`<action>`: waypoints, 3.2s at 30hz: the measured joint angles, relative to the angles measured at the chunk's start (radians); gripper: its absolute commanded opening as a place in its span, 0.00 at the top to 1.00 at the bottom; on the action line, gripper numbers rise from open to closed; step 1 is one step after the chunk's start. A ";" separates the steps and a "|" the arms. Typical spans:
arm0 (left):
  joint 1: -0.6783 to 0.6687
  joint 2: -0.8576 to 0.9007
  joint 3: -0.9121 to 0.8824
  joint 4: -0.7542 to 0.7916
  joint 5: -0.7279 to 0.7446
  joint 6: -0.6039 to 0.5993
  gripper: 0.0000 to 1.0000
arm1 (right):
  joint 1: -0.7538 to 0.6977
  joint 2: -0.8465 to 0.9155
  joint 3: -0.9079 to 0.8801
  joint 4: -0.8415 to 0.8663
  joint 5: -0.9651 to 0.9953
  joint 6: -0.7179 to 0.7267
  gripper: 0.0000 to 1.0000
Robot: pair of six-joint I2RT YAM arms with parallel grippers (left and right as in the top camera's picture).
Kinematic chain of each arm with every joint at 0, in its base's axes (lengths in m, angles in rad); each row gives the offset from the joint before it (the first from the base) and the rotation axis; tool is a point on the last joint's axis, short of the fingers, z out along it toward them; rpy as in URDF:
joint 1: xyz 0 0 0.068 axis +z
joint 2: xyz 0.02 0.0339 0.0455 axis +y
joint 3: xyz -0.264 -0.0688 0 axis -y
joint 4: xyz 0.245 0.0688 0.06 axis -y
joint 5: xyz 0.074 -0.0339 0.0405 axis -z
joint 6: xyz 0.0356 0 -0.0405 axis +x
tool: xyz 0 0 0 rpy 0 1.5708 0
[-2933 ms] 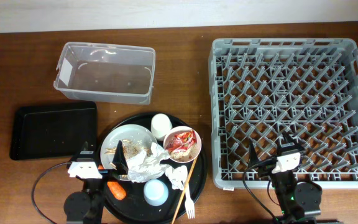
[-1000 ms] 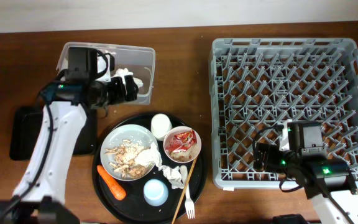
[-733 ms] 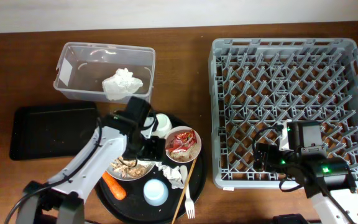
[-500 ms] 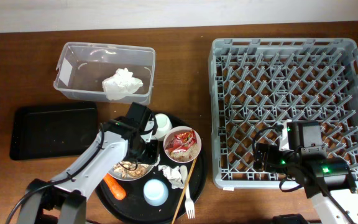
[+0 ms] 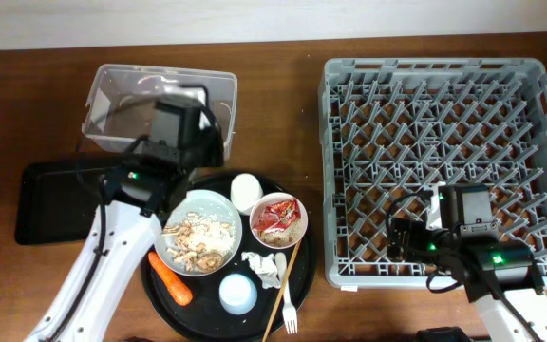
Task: Sort waste into correct bins and load items into the dishwasher rack
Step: 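Grasp the tissue with the left gripper and drop it in the clear bin, then grasp the red snack wrapper from the pink bowl with the left gripper, then carry the wrapper to the clear bin and release it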
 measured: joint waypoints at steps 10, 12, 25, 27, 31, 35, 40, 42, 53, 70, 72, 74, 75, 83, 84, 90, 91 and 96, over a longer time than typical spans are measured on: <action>0.102 0.336 0.052 0.127 0.090 0.027 0.30 | 0.000 0.003 0.000 0.002 0.000 0.000 0.02; 0.077 0.256 0.090 -0.168 0.243 0.028 0.39 | 0.000 0.003 0.000 0.001 0.000 0.000 0.02; -0.308 0.217 -0.162 -0.199 0.172 0.029 0.52 | 0.000 0.002 0.000 0.000 0.000 0.000 0.02; -0.308 0.241 -0.162 -0.165 0.157 0.030 0.60 | 0.000 0.002 0.000 0.000 0.000 0.000 0.02; -0.312 0.291 -0.163 -0.153 0.155 0.029 0.99 | 0.000 0.002 0.000 0.001 0.000 0.000 0.02; -0.312 0.288 -0.137 -0.194 0.154 0.029 1.00 | 0.000 0.002 0.000 0.001 0.000 0.000 0.02; -0.249 0.071 0.051 -0.208 -0.065 0.030 0.99 | 0.000 0.002 0.000 0.002 0.000 0.000 0.02; -0.089 0.077 0.062 -0.069 -0.105 0.029 1.00 | 0.000 0.003 0.000 0.000 0.000 0.000 0.02; 0.235 0.402 0.136 -0.002 0.161 0.066 0.01 | 0.000 0.003 0.000 0.002 0.000 0.000 0.02; -0.388 0.224 -0.269 -0.295 0.347 0.070 0.11 | 0.000 0.002 0.000 -0.004 0.000 0.000 0.02; -0.389 0.224 -0.293 -0.267 0.347 0.069 0.39 | 0.000 0.002 0.000 -0.003 0.000 0.000 0.02; -0.389 0.224 -0.298 -0.250 0.346 0.069 0.59 | 0.000 0.002 0.000 -0.003 0.000 0.000 0.02; -0.389 0.224 -0.298 -0.248 0.346 0.068 0.65 | 0.000 0.002 0.000 -0.003 0.000 0.000 0.02; -0.389 0.224 -0.299 -0.229 0.346 0.069 0.99 | 0.000 0.002 0.000 -0.003 0.000 0.000 0.02; -0.389 0.224 -0.299 -0.229 0.346 0.066 0.99 | 0.000 0.002 0.000 -0.003 0.000 0.000 0.02; -0.389 0.133 -0.151 -0.431 0.280 0.058 0.99 | 0.000 0.002 0.000 -0.003 0.000 0.000 0.02; -0.389 0.079 -0.076 -0.437 0.212 0.059 1.00 | 0.000 0.002 0.000 -0.003 0.000 0.000 0.02; -0.125 0.033 0.080 -0.179 -0.029 0.067 0.99 | 0.000 0.000 0.000 -0.007 0.000 0.000 0.02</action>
